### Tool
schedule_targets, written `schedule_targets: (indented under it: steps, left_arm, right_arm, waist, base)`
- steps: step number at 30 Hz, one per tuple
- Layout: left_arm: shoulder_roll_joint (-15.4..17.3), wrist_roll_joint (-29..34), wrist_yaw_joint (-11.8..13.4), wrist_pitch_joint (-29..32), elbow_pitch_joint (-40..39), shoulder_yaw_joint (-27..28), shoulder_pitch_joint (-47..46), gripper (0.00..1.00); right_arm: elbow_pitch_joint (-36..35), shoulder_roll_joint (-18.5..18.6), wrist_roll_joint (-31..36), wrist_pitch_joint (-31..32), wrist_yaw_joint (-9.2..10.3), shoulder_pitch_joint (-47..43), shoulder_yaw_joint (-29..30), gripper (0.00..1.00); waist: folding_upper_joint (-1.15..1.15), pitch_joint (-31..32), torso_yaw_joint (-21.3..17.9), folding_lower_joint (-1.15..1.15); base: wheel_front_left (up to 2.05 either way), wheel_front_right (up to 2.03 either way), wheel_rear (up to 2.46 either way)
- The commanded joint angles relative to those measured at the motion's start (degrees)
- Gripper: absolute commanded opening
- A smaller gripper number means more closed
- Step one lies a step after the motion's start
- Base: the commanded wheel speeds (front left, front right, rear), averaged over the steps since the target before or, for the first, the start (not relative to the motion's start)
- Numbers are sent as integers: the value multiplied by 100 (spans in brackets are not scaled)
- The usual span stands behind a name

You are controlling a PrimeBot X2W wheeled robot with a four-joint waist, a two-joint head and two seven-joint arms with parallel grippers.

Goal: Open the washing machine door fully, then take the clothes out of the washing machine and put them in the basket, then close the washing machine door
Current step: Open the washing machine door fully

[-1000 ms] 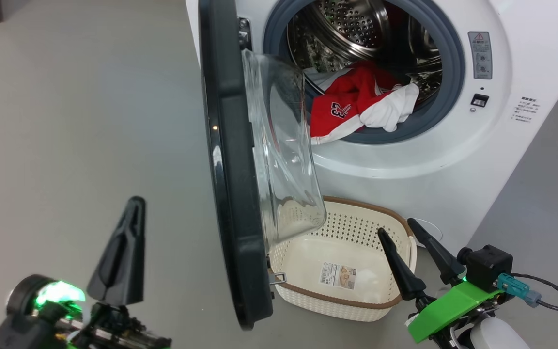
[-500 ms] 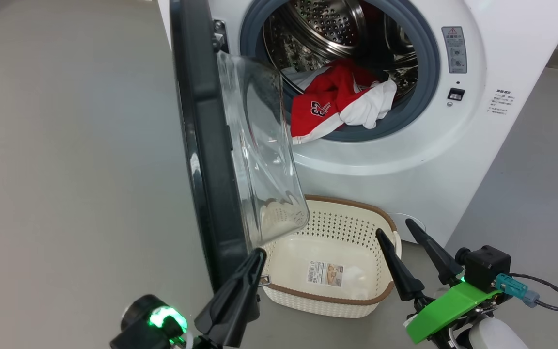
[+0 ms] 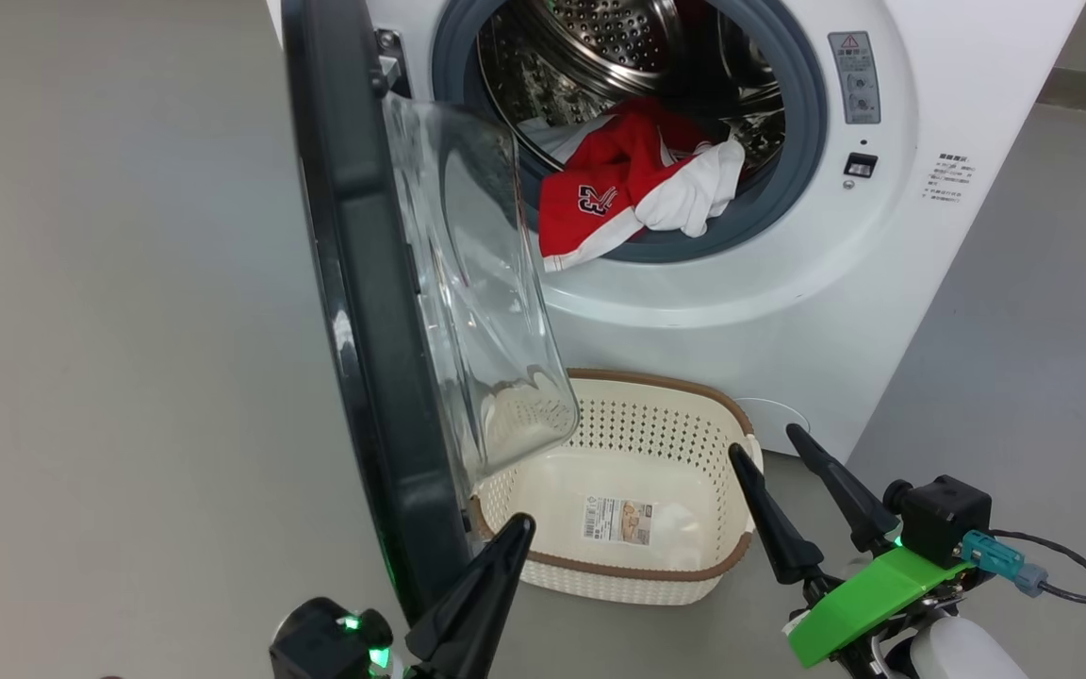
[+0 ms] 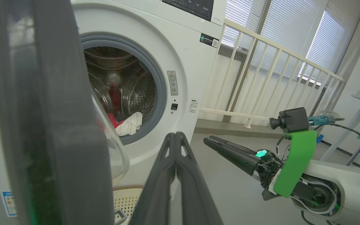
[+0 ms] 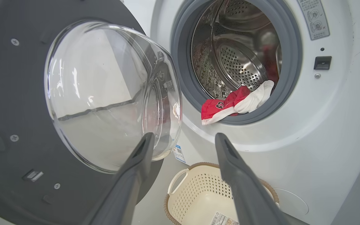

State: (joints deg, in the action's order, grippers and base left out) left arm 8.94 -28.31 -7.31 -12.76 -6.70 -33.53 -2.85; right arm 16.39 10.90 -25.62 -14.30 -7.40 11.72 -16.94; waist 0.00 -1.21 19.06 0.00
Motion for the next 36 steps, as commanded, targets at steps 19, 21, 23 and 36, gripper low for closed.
schedule_targets:
  steps: [19, 21, 23, 36]
  left_arm:
    - [13, -130, 157, -175, 886, 418, -398, 0]
    - [39, -146, 167, -180, 927, 467, -398, 0]
    - [85, -143, 188, -184, 967, 527, -410, 0]
    - [313, -223, 353, -205, 1019, 972, -366, 0]
  right_arm:
    - [-120, -38, -79, -70, -9, 167, -66, 100]
    - [-118, -46, -79, -70, -9, 161, -66, 100]
    - [-120, -50, -83, -70, -9, 155, -72, 100]
    - [-104, -33, -91, -70, -9, 150, -83, 100]
  waist:
    - [0, -37, 72, 0]
    - [0, -35, 100, 0]
    - [0, -36, 131, 0]
    - [0, -40, 370, 0]
  base:
    - [0, 0, 0]
    - [0, 0, 0]
    - [0, 0, 0]
    - [0, 0, 0]
